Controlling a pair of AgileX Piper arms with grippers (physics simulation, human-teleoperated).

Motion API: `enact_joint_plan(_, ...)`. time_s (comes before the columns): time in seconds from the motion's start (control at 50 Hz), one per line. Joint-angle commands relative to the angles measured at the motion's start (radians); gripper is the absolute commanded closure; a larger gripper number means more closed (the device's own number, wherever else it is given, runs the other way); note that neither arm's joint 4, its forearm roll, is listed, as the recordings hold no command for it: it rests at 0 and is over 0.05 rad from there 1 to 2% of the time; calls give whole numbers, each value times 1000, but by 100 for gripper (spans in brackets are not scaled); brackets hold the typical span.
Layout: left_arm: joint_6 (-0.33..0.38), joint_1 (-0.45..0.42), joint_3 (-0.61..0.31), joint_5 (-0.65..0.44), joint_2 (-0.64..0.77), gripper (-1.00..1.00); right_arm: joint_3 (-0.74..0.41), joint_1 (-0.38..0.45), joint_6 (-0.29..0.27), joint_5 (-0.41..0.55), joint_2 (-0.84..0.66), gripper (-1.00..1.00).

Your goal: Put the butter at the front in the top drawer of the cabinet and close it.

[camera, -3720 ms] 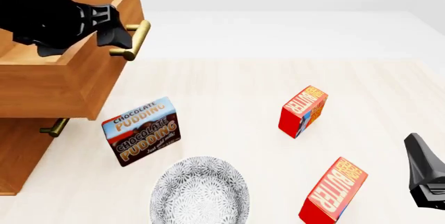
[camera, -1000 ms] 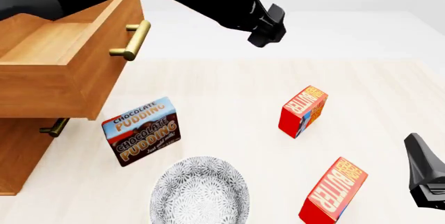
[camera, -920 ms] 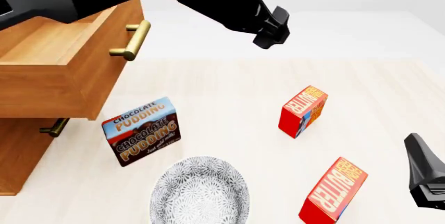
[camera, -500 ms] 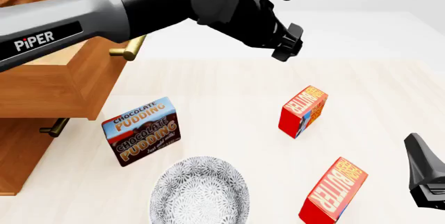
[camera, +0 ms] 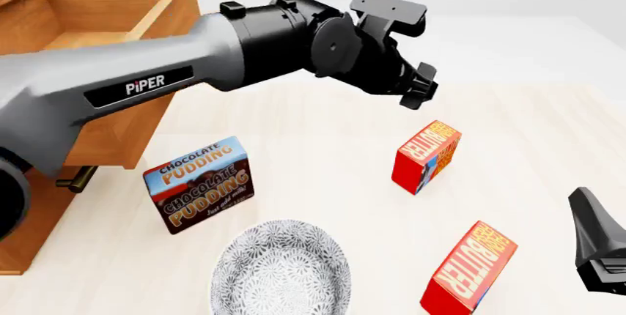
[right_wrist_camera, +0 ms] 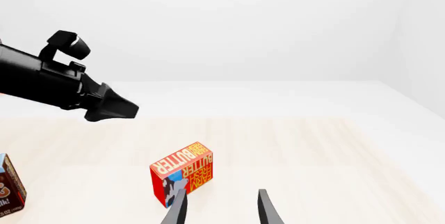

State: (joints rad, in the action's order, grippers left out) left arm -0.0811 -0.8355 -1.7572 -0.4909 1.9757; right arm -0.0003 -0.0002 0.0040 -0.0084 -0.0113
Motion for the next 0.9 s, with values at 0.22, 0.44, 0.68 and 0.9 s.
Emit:
enact_joint_plan(0.22,-49,-10,-26,45,98,-100,0,0,-1,2,2,-100)
enact_joint_plan(0.44,-65,-18,-28,63,131,-100,0,0,-1,2,2,-100)
enact_joint_plan(0.68,-72,-31,-67,53,197,-100,0,0,-1,2,2,-100)
enact_joint_plan(0.9,-70,-26,-93,45,229,-100,0,0,-1,2,2,-100)
